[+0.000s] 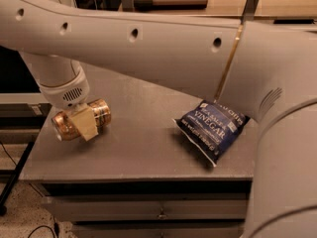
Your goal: Knock orange can over
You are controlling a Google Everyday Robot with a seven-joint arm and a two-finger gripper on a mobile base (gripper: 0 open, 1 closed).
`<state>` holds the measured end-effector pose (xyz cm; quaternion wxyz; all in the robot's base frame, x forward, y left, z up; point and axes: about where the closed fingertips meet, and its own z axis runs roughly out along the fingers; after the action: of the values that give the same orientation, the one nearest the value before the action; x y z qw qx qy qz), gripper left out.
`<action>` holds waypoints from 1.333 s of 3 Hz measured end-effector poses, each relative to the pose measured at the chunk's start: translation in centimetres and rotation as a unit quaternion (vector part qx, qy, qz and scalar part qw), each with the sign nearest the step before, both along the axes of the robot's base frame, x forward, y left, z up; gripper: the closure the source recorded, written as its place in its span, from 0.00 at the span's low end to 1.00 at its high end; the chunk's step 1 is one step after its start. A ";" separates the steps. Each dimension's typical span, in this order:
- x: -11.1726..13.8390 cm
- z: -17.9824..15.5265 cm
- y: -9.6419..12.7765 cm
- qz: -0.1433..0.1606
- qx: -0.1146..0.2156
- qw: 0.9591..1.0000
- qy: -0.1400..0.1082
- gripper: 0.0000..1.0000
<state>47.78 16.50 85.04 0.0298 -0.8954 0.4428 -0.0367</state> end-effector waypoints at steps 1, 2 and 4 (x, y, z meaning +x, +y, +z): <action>-0.3 -0.2 0.2 0.005 0.001 1.000 0.008 0.60; -0.6 -0.5 0.4 0.010 0.005 1.000 0.017 0.37; -1.0 -0.8 0.6 0.015 0.011 0.999 0.030 0.00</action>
Offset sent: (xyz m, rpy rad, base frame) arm -0.0104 0.0051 -0.0089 0.0040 0.0687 0.0322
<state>46.76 17.07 84.25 0.0267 -0.9023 0.4303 -0.0045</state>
